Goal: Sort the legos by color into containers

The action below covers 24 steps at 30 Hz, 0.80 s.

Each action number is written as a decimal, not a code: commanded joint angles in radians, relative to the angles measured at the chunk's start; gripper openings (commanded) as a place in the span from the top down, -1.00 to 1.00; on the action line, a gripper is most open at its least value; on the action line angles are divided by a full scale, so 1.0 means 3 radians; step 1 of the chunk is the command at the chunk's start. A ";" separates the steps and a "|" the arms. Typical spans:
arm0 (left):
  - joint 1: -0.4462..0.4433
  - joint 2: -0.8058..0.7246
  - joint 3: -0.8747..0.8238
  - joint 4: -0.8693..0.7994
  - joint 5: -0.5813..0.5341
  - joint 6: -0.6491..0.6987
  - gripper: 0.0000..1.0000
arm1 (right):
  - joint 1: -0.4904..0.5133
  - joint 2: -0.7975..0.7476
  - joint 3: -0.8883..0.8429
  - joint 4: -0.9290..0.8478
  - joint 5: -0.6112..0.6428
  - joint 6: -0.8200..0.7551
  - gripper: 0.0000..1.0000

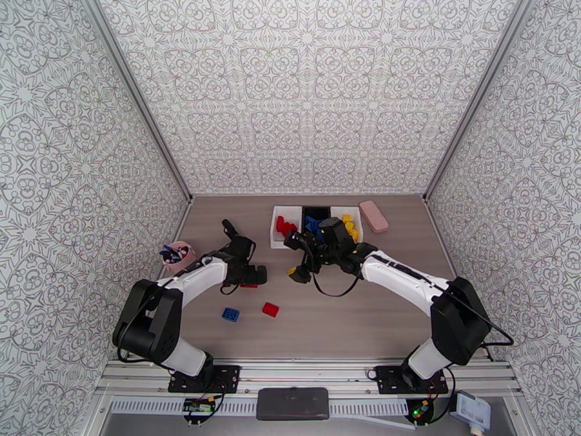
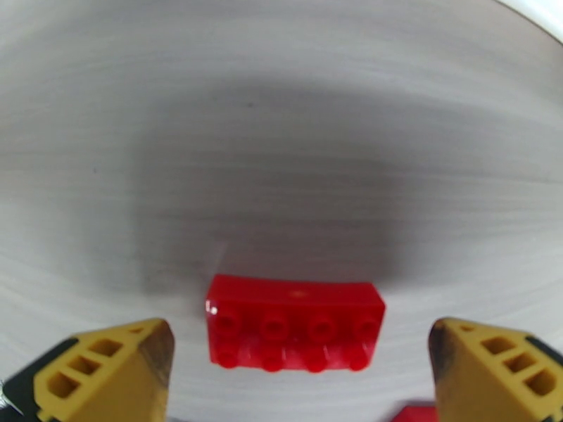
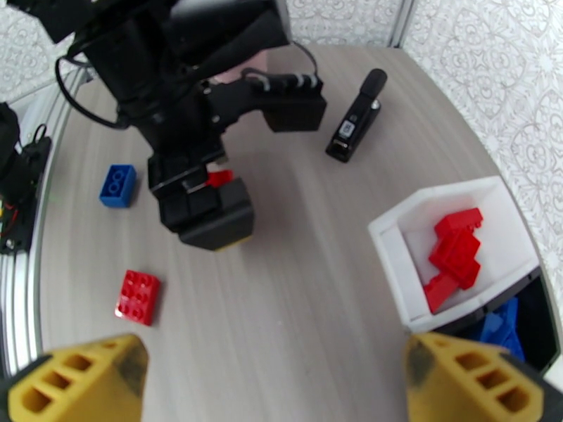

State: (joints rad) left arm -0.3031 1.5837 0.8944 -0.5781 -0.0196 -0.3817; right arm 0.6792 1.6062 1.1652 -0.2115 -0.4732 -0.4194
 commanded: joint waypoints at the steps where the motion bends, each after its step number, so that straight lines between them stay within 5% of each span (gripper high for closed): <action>1: 0.0004 0.0141 0.0118 -0.0146 0.0021 0.0050 -0.96 | 0.0007 0.0051 0.0100 -0.0052 -0.0049 -0.0018 -0.99; 15: -0.0044 0.0212 0.0209 -0.0237 -0.0102 0.0008 -0.35 | 0.0006 0.0000 0.0074 -0.0040 0.0052 -0.0018 -0.99; 24: -0.0141 -0.0080 0.0277 -0.0173 -0.0191 -0.0093 -0.26 | 0.0003 -0.0157 -0.0057 0.0097 0.0268 -0.0027 -0.99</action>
State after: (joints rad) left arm -0.3271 1.6077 0.9398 -0.6296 -0.0551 -0.3935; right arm 0.6792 1.6028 1.1641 -0.2077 -0.4412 -0.4194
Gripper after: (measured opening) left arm 0.642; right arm 0.995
